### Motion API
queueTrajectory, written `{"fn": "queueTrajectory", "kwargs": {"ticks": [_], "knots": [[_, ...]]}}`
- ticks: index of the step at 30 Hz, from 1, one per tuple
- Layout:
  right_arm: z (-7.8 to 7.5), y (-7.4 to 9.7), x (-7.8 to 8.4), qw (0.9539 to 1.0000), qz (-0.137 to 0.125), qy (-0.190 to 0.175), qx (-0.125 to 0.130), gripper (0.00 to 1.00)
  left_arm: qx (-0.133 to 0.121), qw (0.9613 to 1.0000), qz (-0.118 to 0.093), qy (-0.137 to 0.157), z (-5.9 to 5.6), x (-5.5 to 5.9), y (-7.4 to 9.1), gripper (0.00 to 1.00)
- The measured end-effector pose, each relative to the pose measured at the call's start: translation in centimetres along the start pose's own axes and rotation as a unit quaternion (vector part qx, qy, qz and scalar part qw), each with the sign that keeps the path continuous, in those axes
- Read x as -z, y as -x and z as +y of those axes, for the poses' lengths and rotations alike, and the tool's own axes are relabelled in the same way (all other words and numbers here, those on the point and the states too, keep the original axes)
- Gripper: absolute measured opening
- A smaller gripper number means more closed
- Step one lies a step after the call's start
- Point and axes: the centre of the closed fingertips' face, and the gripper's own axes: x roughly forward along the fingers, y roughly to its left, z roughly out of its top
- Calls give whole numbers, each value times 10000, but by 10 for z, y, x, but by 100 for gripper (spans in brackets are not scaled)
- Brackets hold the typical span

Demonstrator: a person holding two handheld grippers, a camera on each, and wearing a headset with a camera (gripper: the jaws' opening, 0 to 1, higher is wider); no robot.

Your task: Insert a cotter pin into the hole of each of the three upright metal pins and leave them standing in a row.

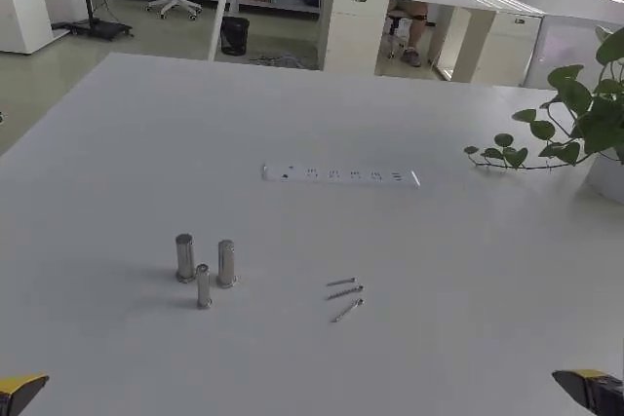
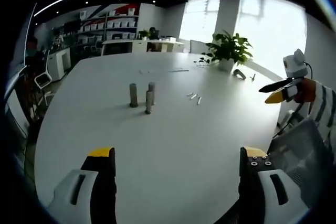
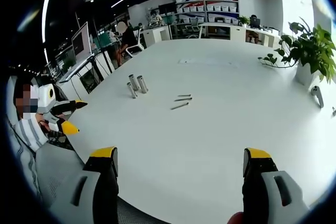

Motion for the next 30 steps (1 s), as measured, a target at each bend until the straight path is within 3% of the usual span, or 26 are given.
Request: {"fn": "queueTrajectory", "kwargs": {"ticks": [14,21,26,28,30], "knots": [[-2,0,2,10000,19,-61,3,98,44,9999,-38,-81,6,-7,-4,91],[-3,2,2,9999,20,-118,27,98,56,9998,-27,-189,13,-15,-12,89],[-4,4,2,9999,27,-114,57,98,63,9994,18,-337,24,-20,-18,87],[-5,4,3,9999,27,-116,82,98,125,9992,10,-369,27,-22,-21,85],[-7,6,1,9998,-32,-89,155,96,264,9994,-65,-198,27,-25,-24,83]]}}
